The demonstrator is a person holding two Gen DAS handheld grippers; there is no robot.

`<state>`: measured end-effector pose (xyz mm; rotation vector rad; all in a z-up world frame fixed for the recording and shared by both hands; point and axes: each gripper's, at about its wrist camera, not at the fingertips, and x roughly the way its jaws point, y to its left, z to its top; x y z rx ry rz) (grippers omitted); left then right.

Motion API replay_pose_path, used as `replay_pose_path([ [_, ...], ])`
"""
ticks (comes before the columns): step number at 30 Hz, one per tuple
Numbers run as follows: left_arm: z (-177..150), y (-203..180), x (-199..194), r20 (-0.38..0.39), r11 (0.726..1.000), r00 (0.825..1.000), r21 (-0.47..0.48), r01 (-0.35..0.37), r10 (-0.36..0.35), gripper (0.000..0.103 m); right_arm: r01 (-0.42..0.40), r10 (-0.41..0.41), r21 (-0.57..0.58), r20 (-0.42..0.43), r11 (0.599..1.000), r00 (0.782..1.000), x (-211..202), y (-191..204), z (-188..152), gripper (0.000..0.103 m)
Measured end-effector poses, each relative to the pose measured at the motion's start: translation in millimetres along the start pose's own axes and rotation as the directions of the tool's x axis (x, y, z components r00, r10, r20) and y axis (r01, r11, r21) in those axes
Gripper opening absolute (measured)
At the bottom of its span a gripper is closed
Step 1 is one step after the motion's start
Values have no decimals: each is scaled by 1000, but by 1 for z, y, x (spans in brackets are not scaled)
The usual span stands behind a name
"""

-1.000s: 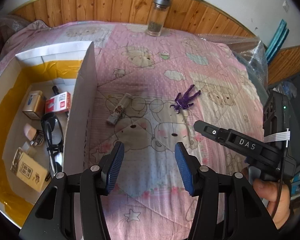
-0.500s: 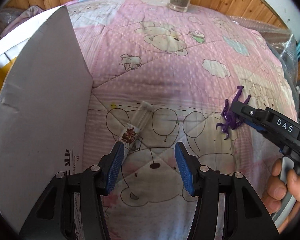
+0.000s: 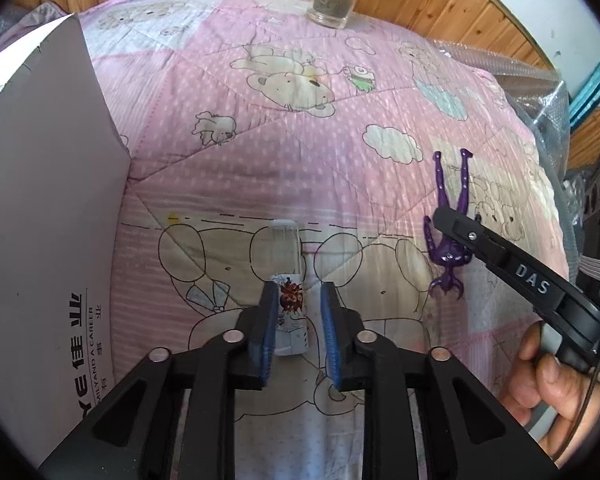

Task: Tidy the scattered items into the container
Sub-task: 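Grasp the purple toy figure with the right gripper while the left grasps the clear tube, then lift and carry the purple figure and clear tube toward the white box with both grippers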

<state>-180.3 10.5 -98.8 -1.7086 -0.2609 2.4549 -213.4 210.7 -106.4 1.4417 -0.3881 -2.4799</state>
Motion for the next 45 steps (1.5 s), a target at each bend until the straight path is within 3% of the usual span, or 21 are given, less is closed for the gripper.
replay_pose_path([
  [1, -1, 0, 3, -3, 1000, 1000, 3, -27, 27, 47, 2, -2, 1, 1, 1000, 1000, -5, 0, -1, 16],
  [4, -3, 1, 17, -32, 996, 996, -3, -85, 85, 48, 28, -28, -18, -18, 999, 999, -3, 2, -6, 17],
  [6, -5, -2, 16, 1, 994, 995, 32, -102, 102, 48, 36, -37, -15, -49, 999, 998, 10, 0, -12, 20],
  [7, -5, -4, 16, 8, 992, 993, 49, -119, 118, 43, 24, -25, -19, -13, 1000, 1000, 9, -1, -15, 21],
  [9, -6, -5, 15, 13, 987, 990, 71, -141, 141, 23, 35, -35, -42, 5, 999, 999, 12, 2, -16, 20],
  [15, -9, 2, 6, -30, 998, 998, 13, -54, 54, 19, -16, 16, 28, -2, 999, 1000, 4, -7, -21, 17],
  [25, -30, -27, -23, -18, 999, 1000, 43, 26, -25, 19, -93, 92, 72, 21, 993, 996, -28, 5, -41, 17],
  [45, -91, -29, -73, 10, 996, 998, 72, 60, -61, 19, -92, 92, 29, -1, 995, 996, -62, 31, -96, 17],
])
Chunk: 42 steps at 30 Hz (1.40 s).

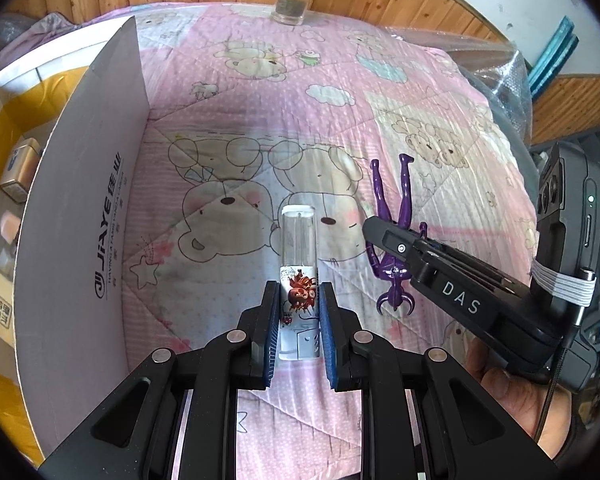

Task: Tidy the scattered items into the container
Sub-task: 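Lift and carry the purple figure and clear tube toward the white box with both grippers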

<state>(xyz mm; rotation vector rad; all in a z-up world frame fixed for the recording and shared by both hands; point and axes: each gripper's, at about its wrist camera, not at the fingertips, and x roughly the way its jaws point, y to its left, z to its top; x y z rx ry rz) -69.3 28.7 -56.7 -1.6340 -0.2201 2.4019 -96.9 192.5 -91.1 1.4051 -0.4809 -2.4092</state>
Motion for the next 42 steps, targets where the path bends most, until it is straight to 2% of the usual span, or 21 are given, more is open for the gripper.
replay_pose_path([
  [24, -43, -17, -36, 37, 994, 995, 49, 95, -97, 19, -18, 17, -28, -18, 999, 1000, -42, 17, -70, 17],
  [42, -56, -16, -61, 82, 987, 984, 62, 151, -156, 19, -8, 5, -95, -26, 995, 1000, -68, 41, -100, 17],
])
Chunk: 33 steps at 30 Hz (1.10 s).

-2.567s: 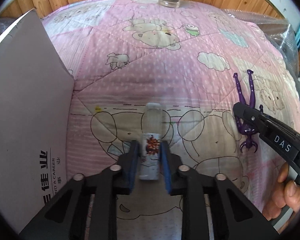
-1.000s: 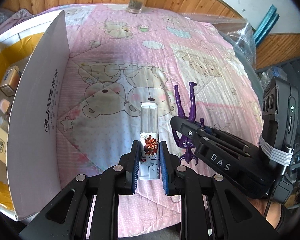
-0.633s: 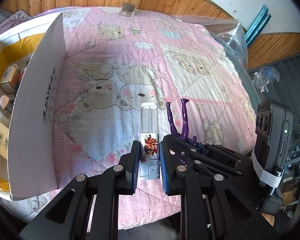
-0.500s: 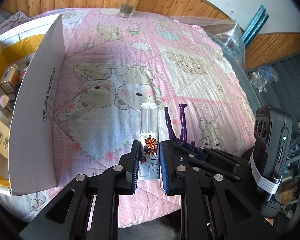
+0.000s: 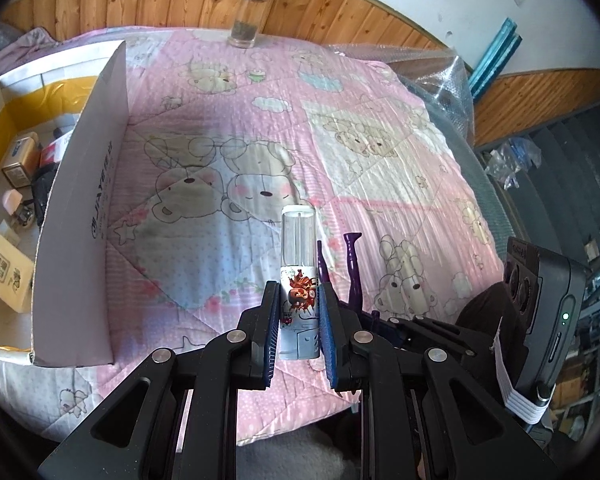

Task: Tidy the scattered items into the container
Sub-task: 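Lift and carry the purple figure and clear tube toward the white box with both grippers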

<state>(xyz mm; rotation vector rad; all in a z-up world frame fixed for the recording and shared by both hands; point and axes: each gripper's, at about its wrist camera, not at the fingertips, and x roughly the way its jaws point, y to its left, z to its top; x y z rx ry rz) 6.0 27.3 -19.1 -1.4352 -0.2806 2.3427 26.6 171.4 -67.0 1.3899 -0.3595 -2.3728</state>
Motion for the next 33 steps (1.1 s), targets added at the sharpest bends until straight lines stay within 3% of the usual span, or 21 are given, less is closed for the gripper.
replay_pose_path([
  [33, -3, 66, -48, 113, 987, 991, -137, 80, -65, 19, 18, -15, -205, 16, 979, 1000, -15, 87, 16, 17],
])
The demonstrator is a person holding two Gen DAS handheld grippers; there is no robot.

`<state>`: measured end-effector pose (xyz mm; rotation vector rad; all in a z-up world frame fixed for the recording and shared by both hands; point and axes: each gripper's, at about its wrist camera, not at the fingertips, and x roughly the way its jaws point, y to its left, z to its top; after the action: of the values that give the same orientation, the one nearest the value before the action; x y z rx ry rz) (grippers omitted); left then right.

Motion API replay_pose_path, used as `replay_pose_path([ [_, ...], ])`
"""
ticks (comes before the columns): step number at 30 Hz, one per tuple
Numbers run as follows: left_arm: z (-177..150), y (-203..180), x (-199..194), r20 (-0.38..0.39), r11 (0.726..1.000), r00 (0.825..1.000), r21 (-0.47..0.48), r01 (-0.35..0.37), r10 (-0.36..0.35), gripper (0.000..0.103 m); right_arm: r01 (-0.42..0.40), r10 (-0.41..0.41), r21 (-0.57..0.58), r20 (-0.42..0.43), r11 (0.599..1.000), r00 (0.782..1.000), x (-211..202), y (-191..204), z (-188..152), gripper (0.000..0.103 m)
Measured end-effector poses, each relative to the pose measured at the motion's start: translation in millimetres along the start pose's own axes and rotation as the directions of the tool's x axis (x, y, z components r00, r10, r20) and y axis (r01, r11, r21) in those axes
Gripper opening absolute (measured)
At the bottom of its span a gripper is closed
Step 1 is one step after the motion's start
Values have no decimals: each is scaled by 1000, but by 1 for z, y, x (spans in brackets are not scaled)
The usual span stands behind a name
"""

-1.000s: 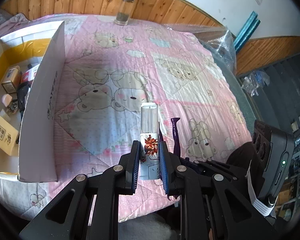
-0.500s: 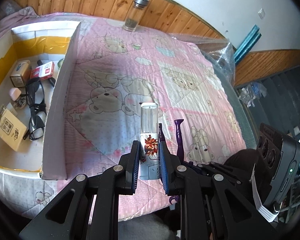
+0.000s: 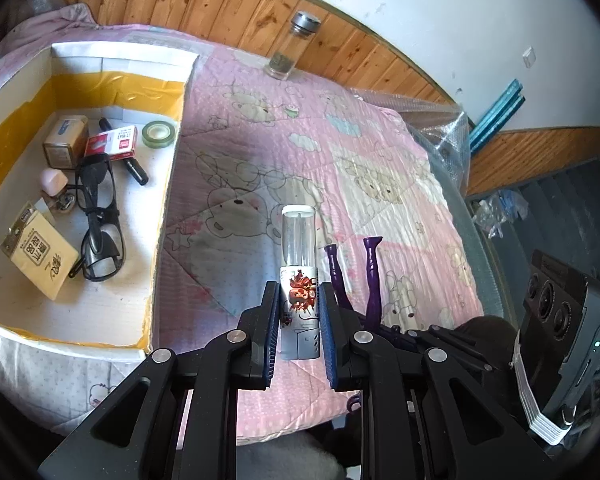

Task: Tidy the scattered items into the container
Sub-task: 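Lift and carry the purple figure and clear tube toward the white box with both grippers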

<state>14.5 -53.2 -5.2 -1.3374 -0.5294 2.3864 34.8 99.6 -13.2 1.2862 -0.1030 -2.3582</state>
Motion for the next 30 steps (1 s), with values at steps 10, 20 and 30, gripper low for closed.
replay_pose_path([
  [10, 1, 22, -17, 35, 999, 999, -46, 13, -11, 19, 1, 0, -49, 10, 999, 1000, -4, 21, 9, 17],
  [20, 0, 43, -33, 65, 996, 998, -89, 21, -16, 19, -8, 10, -99, 20, 995, 1000, -7, 46, 18, 17],
  [30, -1, 68, -49, 99, 990, 995, -142, 22, -8, 19, -23, 26, -138, 24, 990, 999, -7, 68, 24, 17],
])
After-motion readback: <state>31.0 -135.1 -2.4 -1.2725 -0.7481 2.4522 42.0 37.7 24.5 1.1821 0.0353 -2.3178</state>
